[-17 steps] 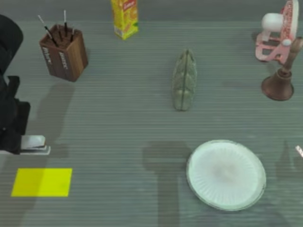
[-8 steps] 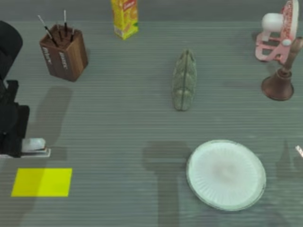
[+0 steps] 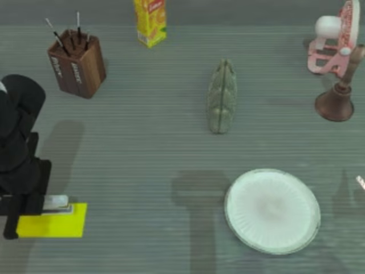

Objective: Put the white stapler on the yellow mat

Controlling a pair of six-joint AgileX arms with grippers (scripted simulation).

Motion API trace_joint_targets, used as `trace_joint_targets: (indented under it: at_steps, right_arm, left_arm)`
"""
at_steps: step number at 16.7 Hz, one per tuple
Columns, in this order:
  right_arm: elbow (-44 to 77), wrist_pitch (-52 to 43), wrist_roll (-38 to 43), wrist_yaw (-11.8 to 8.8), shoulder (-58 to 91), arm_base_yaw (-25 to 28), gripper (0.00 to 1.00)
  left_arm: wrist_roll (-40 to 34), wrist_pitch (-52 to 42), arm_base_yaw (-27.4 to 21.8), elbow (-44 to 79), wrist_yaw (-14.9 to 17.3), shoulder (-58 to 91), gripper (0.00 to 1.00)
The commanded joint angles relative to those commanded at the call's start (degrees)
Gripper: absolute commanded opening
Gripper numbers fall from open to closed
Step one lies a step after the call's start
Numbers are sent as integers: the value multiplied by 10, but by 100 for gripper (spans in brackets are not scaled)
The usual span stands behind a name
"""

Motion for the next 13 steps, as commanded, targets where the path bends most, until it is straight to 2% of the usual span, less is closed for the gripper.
trace_joint_targets:
  at_steps: [6,13]
  right_arm:
    - [0,0,0,0,0,0,100]
    - [0,0,0,0,0,0,100]
  left_arm:
    - [-1,17,-1,-12,0,7,0]
    - [-1,17,-1,-12,0,7,53]
